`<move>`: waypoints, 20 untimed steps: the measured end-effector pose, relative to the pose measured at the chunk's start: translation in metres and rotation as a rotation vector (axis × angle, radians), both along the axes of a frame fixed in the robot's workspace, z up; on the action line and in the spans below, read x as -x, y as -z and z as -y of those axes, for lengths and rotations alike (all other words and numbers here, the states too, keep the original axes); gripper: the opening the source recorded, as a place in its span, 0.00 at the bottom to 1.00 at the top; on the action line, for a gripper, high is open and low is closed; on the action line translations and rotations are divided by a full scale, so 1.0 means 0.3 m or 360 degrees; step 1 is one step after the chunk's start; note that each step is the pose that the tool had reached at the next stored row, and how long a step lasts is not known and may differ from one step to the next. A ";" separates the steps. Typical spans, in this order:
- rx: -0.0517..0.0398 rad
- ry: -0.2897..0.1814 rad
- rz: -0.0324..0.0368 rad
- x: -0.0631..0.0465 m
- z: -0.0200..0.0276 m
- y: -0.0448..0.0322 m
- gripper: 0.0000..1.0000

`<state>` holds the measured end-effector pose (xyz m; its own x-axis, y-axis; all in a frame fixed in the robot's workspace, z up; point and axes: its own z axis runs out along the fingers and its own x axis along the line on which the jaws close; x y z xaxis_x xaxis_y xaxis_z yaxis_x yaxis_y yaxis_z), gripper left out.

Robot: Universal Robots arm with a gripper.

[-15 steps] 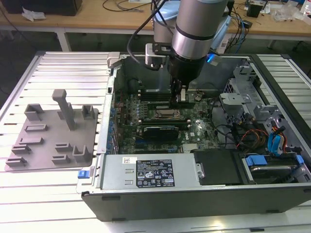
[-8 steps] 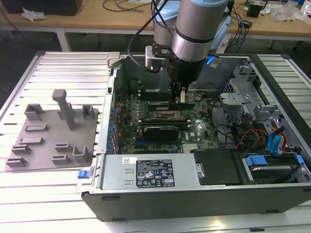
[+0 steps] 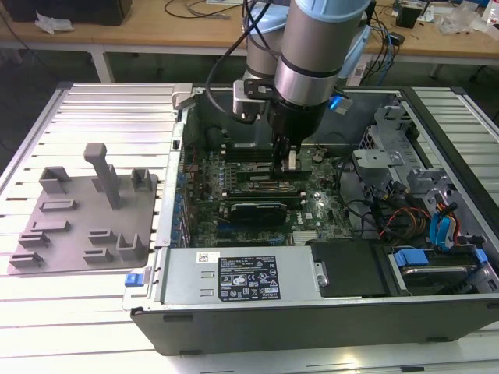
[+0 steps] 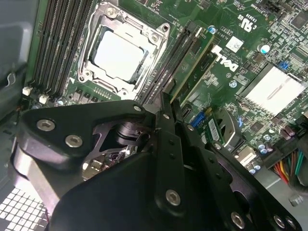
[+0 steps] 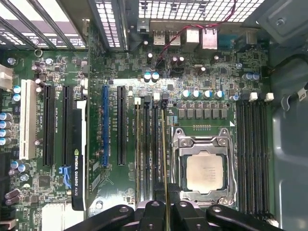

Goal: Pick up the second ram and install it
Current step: 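Insert the second ram into the second slot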

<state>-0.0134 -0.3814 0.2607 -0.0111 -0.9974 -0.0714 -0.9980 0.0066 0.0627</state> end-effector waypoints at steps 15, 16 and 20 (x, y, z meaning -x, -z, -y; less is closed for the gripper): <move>0.0005 0.0120 0.0000 0.021 0.016 0.064 0.11; 0.0005 0.0135 0.0000 0.021 0.016 0.066 0.11; 0.0006 0.0122 0.0000 0.025 0.016 0.072 0.11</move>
